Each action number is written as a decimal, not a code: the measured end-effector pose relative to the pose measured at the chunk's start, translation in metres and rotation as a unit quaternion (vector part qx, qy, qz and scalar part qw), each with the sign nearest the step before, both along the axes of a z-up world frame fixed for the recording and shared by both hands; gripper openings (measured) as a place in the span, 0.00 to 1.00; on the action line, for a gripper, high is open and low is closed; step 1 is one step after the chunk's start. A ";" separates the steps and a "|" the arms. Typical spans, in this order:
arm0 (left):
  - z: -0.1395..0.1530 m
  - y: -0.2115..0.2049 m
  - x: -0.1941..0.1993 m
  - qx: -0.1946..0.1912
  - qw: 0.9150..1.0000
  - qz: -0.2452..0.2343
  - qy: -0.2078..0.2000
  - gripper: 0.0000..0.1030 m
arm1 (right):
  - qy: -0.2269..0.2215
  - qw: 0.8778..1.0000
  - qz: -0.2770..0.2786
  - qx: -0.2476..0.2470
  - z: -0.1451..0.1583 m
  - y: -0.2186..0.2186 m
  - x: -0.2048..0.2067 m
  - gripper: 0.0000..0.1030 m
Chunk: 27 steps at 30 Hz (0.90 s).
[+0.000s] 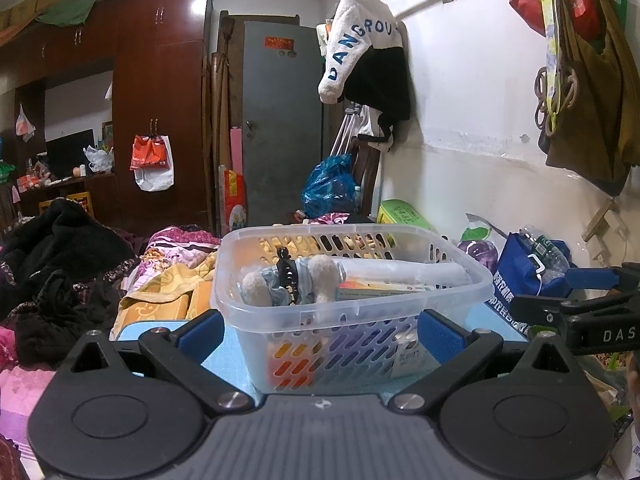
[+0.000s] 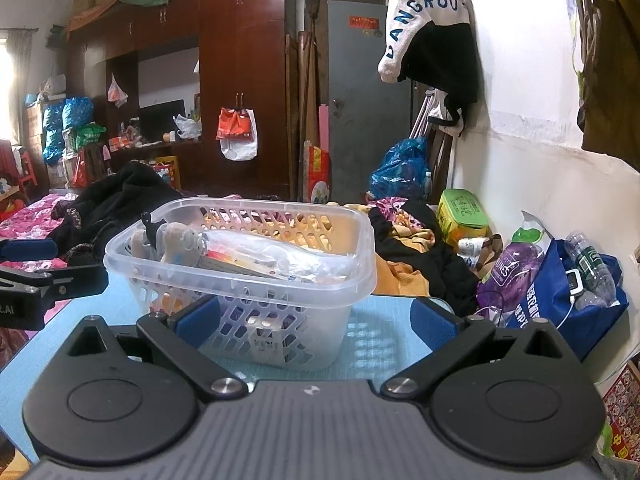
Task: Organize objects
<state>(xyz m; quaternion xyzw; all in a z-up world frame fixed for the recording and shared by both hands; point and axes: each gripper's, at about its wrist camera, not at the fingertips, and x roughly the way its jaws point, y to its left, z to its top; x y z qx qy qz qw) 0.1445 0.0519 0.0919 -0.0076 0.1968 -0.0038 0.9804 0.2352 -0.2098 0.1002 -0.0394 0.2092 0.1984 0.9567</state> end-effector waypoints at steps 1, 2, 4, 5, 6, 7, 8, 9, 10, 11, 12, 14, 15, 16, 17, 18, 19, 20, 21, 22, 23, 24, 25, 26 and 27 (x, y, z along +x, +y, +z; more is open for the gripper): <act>0.000 0.000 0.000 0.000 1.000 -0.001 0.001 1.00 | 0.001 1.000 0.000 0.000 0.000 0.000 0.000 1.00; -0.001 -0.001 0.000 -0.001 1.000 -0.002 0.001 1.00 | 0.001 1.000 0.001 0.000 0.000 0.000 0.001 1.00; -0.001 -0.001 0.001 0.000 1.000 -0.002 0.002 1.00 | 0.002 1.000 0.001 -0.001 -0.001 0.000 0.001 1.00; -0.001 -0.001 0.001 0.000 1.000 -0.001 0.002 1.00 | 0.002 1.000 0.000 -0.001 -0.001 0.000 0.001 1.00; -0.001 -0.001 0.001 -0.001 1.000 -0.002 0.002 1.00 | 0.003 1.000 0.000 -0.001 -0.001 0.000 0.001 1.00; -0.001 -0.001 0.001 -0.001 1.000 -0.001 0.002 1.00 | 0.003 1.000 0.000 -0.001 -0.001 0.000 0.001 1.00; -0.001 -0.001 0.001 -0.001 1.000 0.000 0.002 1.00 | 0.003 1.000 0.000 -0.001 -0.001 0.000 0.001 1.00; -0.001 -0.002 0.002 -0.001 1.000 0.000 0.002 1.00 | 0.003 1.000 0.000 -0.001 -0.001 0.000 0.001 1.00; -0.001 -0.001 0.002 -0.002 1.000 -0.001 0.003 1.00 | 0.003 1.000 0.000 -0.001 -0.001 0.000 0.001 1.00; -0.001 -0.002 0.002 -0.002 1.000 -0.001 0.003 1.00 | 0.004 1.000 0.000 0.000 -0.001 0.000 0.001 1.00; -0.001 -0.002 0.002 -0.002 1.000 -0.001 0.003 1.00 | 0.004 1.000 0.001 0.000 -0.001 0.000 0.001 1.00; -0.001 -0.002 0.003 -0.002 1.000 -0.002 0.004 1.00 | 0.003 1.000 0.001 -0.001 -0.002 0.000 0.001 1.00; -0.001 -0.002 0.003 -0.001 1.000 -0.001 0.005 1.00 | 0.003 1.000 0.002 -0.002 -0.002 0.001 0.001 1.00; -0.001 -0.003 0.004 -0.001 1.000 -0.001 0.005 1.00 | 0.003 1.000 0.002 -0.002 -0.002 0.001 0.001 1.00; -0.001 -0.003 0.004 -0.002 1.000 -0.002 0.005 1.00 | 0.003 1.000 0.002 -0.002 -0.002 0.001 0.001 1.00; -0.002 -0.003 0.004 -0.002 1.000 -0.002 0.005 1.00 | 0.003 1.000 0.002 -0.003 -0.003 0.001 0.001 1.00; -0.002 -0.003 0.004 -0.002 1.000 -0.002 0.005 1.00 | 0.004 1.000 0.002 -0.002 -0.003 0.001 0.001 1.00; -0.002 -0.003 0.004 -0.001 1.000 -0.002 0.005 1.00 | 0.004 1.000 0.003 -0.002 -0.003 0.001 0.001 1.00; -0.002 -0.003 0.004 -0.001 1.000 -0.002 0.005 1.00 | 0.004 1.000 0.003 -0.002 -0.003 0.001 0.001 1.00; -0.002 -0.004 0.004 -0.002 1.000 -0.002 0.005 1.00 | 0.004 1.000 0.003 -0.003 -0.003 0.001 0.001 1.00; -0.002 -0.003 0.004 -0.002 1.000 -0.003 0.005 1.00 | 0.004 1.000 0.002 -0.003 -0.003 0.001 0.001 1.00; -0.002 -0.004 0.004 -0.002 1.000 -0.004 0.006 1.00 | 0.004 1.000 0.002 -0.003 -0.003 0.001 0.001 1.00; -0.002 -0.004 0.005 -0.003 1.000 -0.005 0.006 1.00 | 0.003 1.000 0.002 -0.003 -0.003 0.001 0.001 1.00; -0.003 -0.005 0.005 -0.003 1.000 -0.004 0.006 1.00 | 0.004 1.000 0.002 -0.003 -0.003 0.001 0.001 1.00; -0.003 -0.005 0.005 -0.003 1.000 -0.004 0.006 1.00 | 0.004 1.000 0.002 -0.003 -0.004 0.000 0.002 1.00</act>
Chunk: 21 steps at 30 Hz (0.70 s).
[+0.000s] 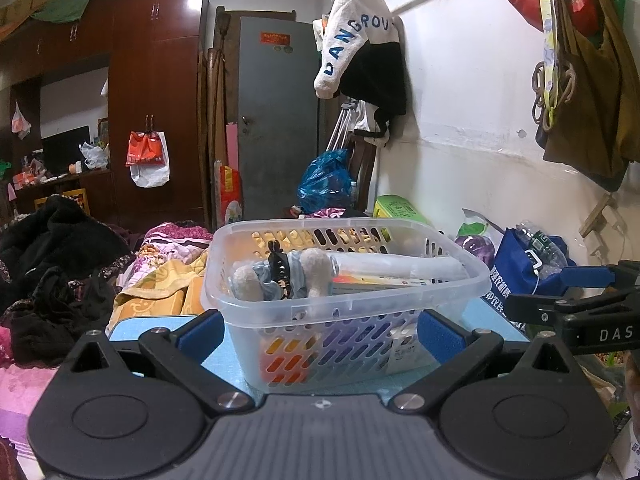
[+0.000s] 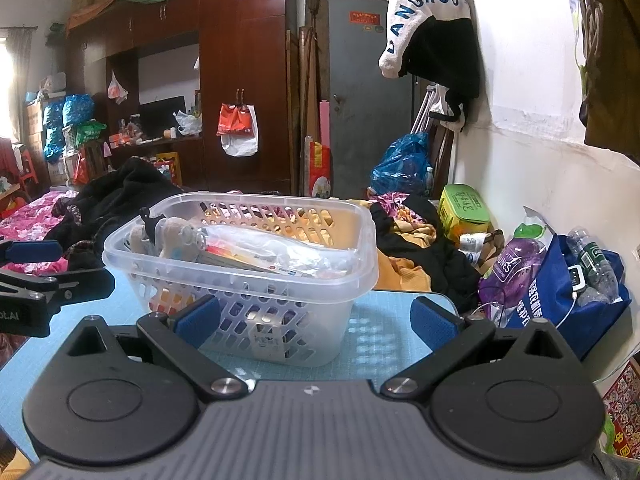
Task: Organize objects
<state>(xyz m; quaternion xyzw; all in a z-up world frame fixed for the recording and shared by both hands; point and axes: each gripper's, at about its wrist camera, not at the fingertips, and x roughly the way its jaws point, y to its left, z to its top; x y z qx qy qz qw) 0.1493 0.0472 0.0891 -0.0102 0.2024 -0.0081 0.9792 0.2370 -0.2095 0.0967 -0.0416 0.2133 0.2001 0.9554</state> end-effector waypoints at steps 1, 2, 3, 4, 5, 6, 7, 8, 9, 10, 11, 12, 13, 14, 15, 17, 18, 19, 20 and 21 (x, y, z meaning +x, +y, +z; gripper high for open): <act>0.000 0.000 0.000 0.000 1.000 0.000 0.000 1.00 | 0.001 1.000 0.000 0.000 0.000 0.000 0.000 1.00; 0.000 0.000 0.000 -0.001 1.000 0.000 0.001 1.00 | 0.000 1.000 0.000 0.000 0.000 0.000 0.000 1.00; 0.000 0.000 0.000 0.000 1.000 0.000 0.001 1.00 | 0.001 1.000 0.001 0.000 0.000 0.000 0.001 1.00; -0.001 0.000 0.001 -0.001 1.000 0.001 0.001 1.00 | 0.002 1.000 0.001 0.000 -0.001 0.000 0.001 1.00; 0.000 0.001 0.001 -0.001 1.000 0.001 0.002 1.00 | 0.001 1.000 0.001 -0.001 -0.002 0.001 0.000 1.00; -0.001 0.001 0.000 -0.001 1.000 0.001 0.002 1.00 | 0.001 1.000 0.000 -0.001 -0.002 0.001 0.000 1.00; -0.001 0.001 0.000 -0.001 1.000 0.001 0.001 1.00 | 0.001 1.000 0.000 -0.001 -0.002 0.002 0.000 1.00; -0.001 0.001 0.001 -0.002 1.000 0.001 0.001 1.00 | 0.002 1.000 0.001 -0.001 -0.002 0.002 0.000 1.00; -0.001 0.001 0.001 -0.002 1.000 0.001 0.001 1.00 | 0.002 1.000 0.002 -0.001 -0.002 0.002 0.000 1.00; -0.001 0.001 0.001 -0.002 1.000 0.001 0.001 1.00 | 0.002 1.000 0.002 -0.001 -0.003 0.002 0.000 1.00; -0.001 0.001 0.001 -0.002 1.000 0.001 0.001 1.00 | 0.002 1.000 0.002 -0.001 -0.003 0.002 0.000 1.00; -0.001 0.001 0.001 -0.002 1.000 0.001 0.001 1.00 | 0.002 1.000 0.002 -0.001 -0.002 0.002 0.000 1.00; -0.001 0.001 0.001 -0.001 1.000 0.001 0.001 1.00 | 0.002 1.000 0.001 -0.002 -0.003 0.002 0.000 1.00; -0.001 0.001 0.001 -0.001 1.000 0.001 0.001 1.00 | 0.002 1.000 0.001 -0.002 -0.003 0.002 0.000 1.00; -0.001 0.001 0.002 -0.001 1.000 0.001 0.002 1.00 | 0.002 1.000 0.002 -0.002 -0.003 0.002 0.000 1.00; -0.001 0.001 0.002 -0.001 1.000 0.001 0.003 1.00 | 0.002 1.000 0.001 -0.002 -0.003 0.002 0.000 1.00; -0.001 0.001 0.003 -0.001 1.000 0.001 0.003 1.00 | 0.002 1.000 0.001 -0.002 -0.003 0.002 0.000 1.00; -0.002 0.001 0.003 -0.001 1.000 0.001 0.004 1.00 | 0.003 1.000 0.001 -0.002 -0.003 0.002 0.000 1.00; -0.002 0.001 0.003 -0.002 1.000 0.000 0.003 1.00 | 0.002 1.000 0.001 -0.002 -0.003 0.002 0.000 1.00; -0.002 0.001 0.003 -0.002 1.000 0.001 0.004 1.00 | 0.002 1.000 0.001 -0.001 -0.003 0.002 0.000 1.00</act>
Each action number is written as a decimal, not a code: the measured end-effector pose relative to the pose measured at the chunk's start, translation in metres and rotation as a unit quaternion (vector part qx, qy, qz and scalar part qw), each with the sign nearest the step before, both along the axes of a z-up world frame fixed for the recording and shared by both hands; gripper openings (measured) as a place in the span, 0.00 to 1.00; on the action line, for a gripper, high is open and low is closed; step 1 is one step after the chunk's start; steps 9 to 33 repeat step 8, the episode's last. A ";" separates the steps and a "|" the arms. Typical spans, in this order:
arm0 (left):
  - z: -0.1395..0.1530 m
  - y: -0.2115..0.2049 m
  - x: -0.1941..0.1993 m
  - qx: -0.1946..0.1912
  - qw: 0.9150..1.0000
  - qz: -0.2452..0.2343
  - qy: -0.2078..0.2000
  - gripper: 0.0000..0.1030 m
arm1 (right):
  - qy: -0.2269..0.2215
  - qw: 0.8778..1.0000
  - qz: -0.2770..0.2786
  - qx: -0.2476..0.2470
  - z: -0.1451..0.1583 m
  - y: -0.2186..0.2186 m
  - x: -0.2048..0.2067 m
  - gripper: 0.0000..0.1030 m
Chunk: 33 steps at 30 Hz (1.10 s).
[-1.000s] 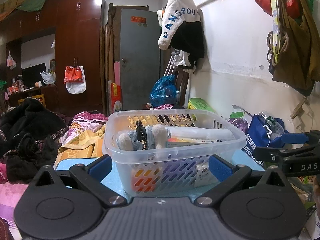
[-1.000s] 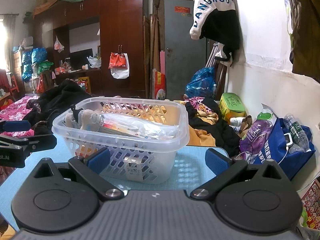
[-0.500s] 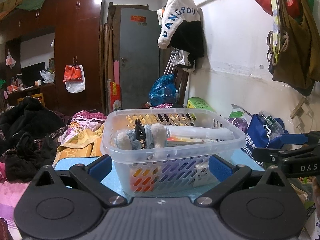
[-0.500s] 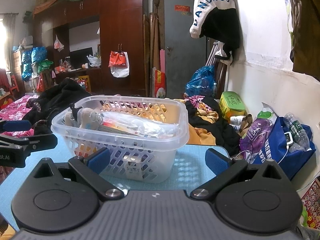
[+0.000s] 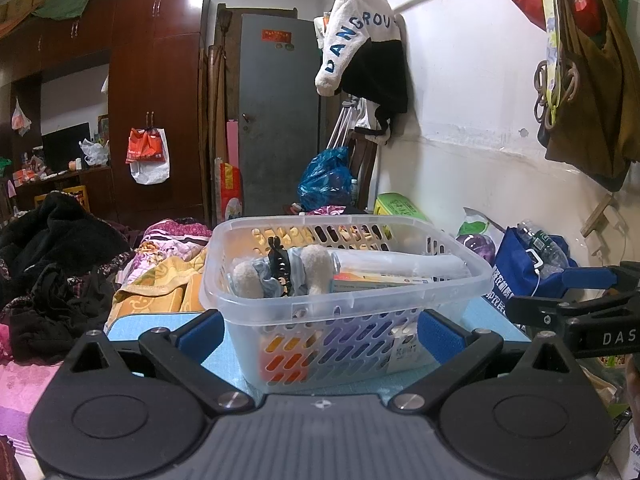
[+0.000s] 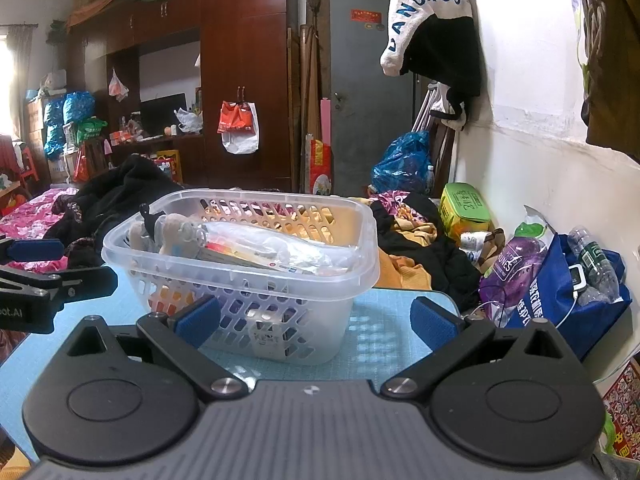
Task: Organize objects
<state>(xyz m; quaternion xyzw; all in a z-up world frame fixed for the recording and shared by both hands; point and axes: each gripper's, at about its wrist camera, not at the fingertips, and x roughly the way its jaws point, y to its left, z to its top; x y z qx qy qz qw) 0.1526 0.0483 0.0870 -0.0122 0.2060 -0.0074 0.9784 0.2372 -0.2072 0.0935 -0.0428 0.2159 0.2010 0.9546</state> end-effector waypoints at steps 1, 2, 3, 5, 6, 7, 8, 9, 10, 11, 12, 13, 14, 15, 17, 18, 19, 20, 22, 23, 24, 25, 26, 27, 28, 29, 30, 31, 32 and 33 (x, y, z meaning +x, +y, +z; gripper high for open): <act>0.000 0.000 0.000 0.001 1.000 0.002 -0.001 1.00 | 0.000 1.000 0.000 0.000 0.000 0.000 0.000 1.00; -0.001 -0.001 0.000 0.002 1.000 0.002 -0.002 1.00 | 0.000 1.000 0.000 -0.001 0.000 0.000 0.000 1.00; -0.001 -0.001 -0.001 0.003 1.000 0.002 -0.004 1.00 | 0.001 1.000 0.000 -0.001 0.000 0.000 0.000 1.00; -0.001 -0.001 -0.002 0.007 1.000 0.004 -0.010 1.00 | 0.000 1.000 0.001 -0.002 -0.001 0.000 0.000 1.00; -0.001 -0.002 -0.003 0.009 1.000 0.005 -0.013 1.00 | 0.001 1.000 0.001 -0.002 -0.001 0.000 0.000 1.00; 0.000 -0.003 -0.003 0.012 1.000 0.004 -0.016 1.00 | 0.001 1.000 0.001 -0.002 -0.001 0.000 0.000 1.00; 0.000 -0.004 -0.004 0.013 1.000 0.002 -0.016 1.00 | 0.001 1.000 0.002 -0.002 -0.001 0.000 0.000 1.00; 0.000 -0.004 -0.004 0.013 1.000 0.002 -0.016 1.00 | 0.001 1.000 0.002 -0.002 -0.001 0.000 0.000 1.00; 0.000 -0.004 -0.004 0.013 1.000 0.002 -0.016 1.00 | 0.001 1.000 0.002 -0.002 -0.001 0.000 0.000 1.00; 0.000 -0.004 -0.004 0.013 1.000 0.002 -0.016 1.00 | 0.001 1.000 0.002 -0.002 -0.001 0.000 0.000 1.00; 0.000 -0.004 -0.004 0.013 1.000 0.002 -0.016 1.00 | 0.001 1.000 0.002 -0.002 -0.001 0.000 0.000 1.00; 0.000 -0.004 -0.004 0.013 1.000 0.002 -0.016 1.00 | 0.001 1.000 0.002 -0.002 -0.001 0.000 0.000 1.00; 0.000 -0.004 -0.004 0.013 1.000 0.002 -0.016 1.00 | 0.001 1.000 0.002 -0.002 -0.001 0.000 0.000 1.00; 0.000 -0.004 -0.004 0.013 1.000 0.002 -0.016 1.00 | 0.001 1.000 0.002 -0.002 -0.001 0.000 0.000 1.00; 0.000 -0.004 -0.004 0.013 1.000 0.002 -0.016 1.00 | 0.001 1.000 0.002 -0.002 -0.001 0.000 0.000 1.00; 0.000 -0.004 -0.004 0.013 1.000 0.002 -0.016 1.00 | 0.001 1.000 0.002 -0.002 -0.001 0.000 0.000 1.00; 0.000 -0.004 -0.004 0.013 1.000 0.002 -0.016 1.00 | 0.001 1.000 0.002 -0.002 -0.001 0.000 0.000 1.00; 0.000 -0.004 -0.004 0.013 1.000 0.002 -0.016 1.00 | 0.001 1.000 0.002 -0.002 -0.001 0.000 0.000 1.00; 0.000 -0.004 -0.004 0.013 1.000 0.002 -0.016 1.00 | 0.001 1.000 0.002 -0.002 -0.001 0.000 0.000 1.00; 0.000 -0.004 -0.004 0.013 1.000 0.002 -0.016 1.00 | 0.001 1.000 0.002 -0.002 -0.001 0.000 0.000 1.00; 0.000 -0.004 -0.004 0.013 1.000 0.002 -0.016 1.00 | 0.001 1.000 0.002 -0.002 -0.001 0.000 0.000 1.00; 0.000 -0.004 -0.004 0.013 1.000 0.002 -0.016 1.00 | 0.001 1.000 0.002 -0.002 -0.001 0.000 0.000 1.00; 0.000 -0.004 -0.004 0.013 1.000 0.002 -0.016 1.00 | 0.001 1.000 0.002 -0.002 -0.001 0.000 0.000 1.00; 0.000 -0.004 -0.004 0.013 1.000 0.002 -0.016 1.00 | 0.001 1.000 0.002 -0.002 -0.001 0.000 0.000 1.00; 0.000 -0.004 -0.004 0.013 1.000 0.002 -0.016 1.00 | 0.001 1.000 0.002 -0.002 -0.001 0.000 0.000 1.00; 0.000 -0.004 -0.004 0.013 1.000 0.002 -0.016 1.00 | 0.001 1.000 0.002 -0.002 -0.001 0.000 0.000 1.00; 0.000 -0.004 -0.004 0.013 1.000 0.002 -0.016 1.00 | 0.001 1.000 0.002 -0.002 -0.001 0.000 0.000 1.00; 0.000 -0.004 -0.004 0.013 1.000 0.002 -0.016 1.00 | 0.001 1.000 0.002 -0.002 -0.001 0.000 0.000 1.00; 0.000 -0.004 -0.004 0.013 1.000 0.002 -0.016 1.00 | 0.001 1.000 0.002 -0.002 -0.001 0.000 0.000 1.00; 0.000 -0.004 -0.004 0.013 1.000 0.002 -0.016 1.00 | 0.001 1.000 0.002 -0.002 -0.001 0.000 0.000 1.00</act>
